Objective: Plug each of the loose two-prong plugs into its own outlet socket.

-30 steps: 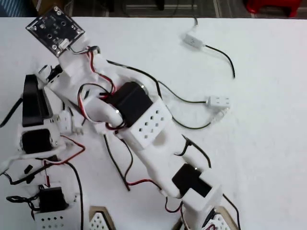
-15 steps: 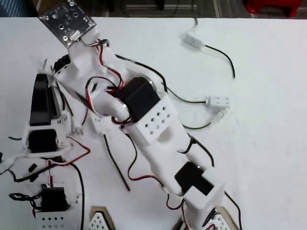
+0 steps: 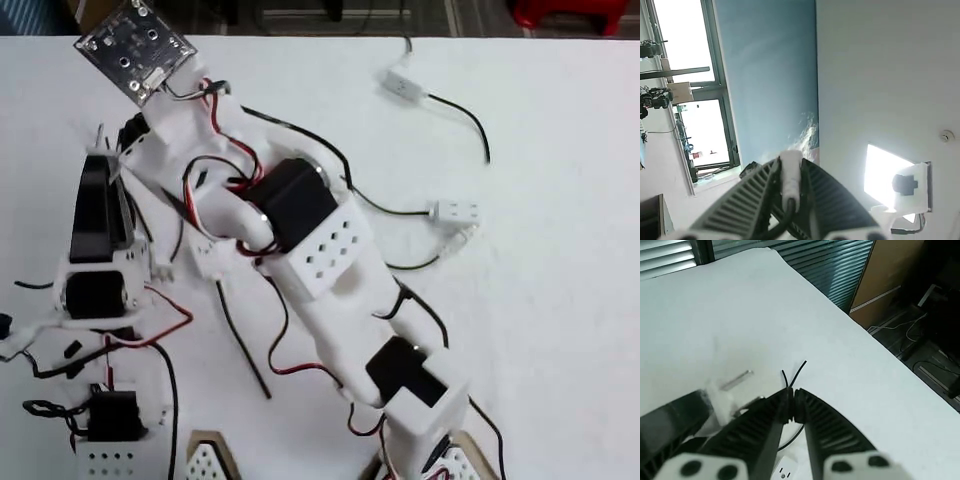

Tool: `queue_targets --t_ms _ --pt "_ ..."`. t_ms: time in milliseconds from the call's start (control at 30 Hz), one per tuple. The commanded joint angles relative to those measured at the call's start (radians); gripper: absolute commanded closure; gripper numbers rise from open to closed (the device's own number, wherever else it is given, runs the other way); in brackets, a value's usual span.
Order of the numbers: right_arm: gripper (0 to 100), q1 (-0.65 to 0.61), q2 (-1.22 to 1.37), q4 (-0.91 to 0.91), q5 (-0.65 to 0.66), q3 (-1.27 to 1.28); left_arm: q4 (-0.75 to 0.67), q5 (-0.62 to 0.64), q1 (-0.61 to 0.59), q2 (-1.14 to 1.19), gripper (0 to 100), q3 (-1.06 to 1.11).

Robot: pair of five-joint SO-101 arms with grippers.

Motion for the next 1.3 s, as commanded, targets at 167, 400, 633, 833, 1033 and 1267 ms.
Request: queue_targets --t_ms 167,400,633,833,1033,1267 --pt "97.9 -0.021 -0.018 -0.038 0.009 -0.044 -0.006 -0.011 0.061 0.004 97 0.005" --pt "97.9 -0.025 -0.018 -0.027 0.1 -0.044 -0.005 -0.1 0.12 0.004 97 0.006" --pt "97.9 -0.024 -0.018 -0.028 0.101 -0.044 -0.005 -0.107 0.127 0.004 97 0.006" --pt "97.9 -0.019 -0.018 -0.028 0.103 -0.044 -0.005 -0.107 0.127 0.005 97 0.012" --pt "97.9 0.081 -0.018 0.008 0.103 -0.144 -0.005 -0.109 0.117 0.005 97 0.02" --pt "97.9 0.128 -0.018 0.225 0.302 -0.394 0.055 -0.109 0.088 0.007 97 0.035"
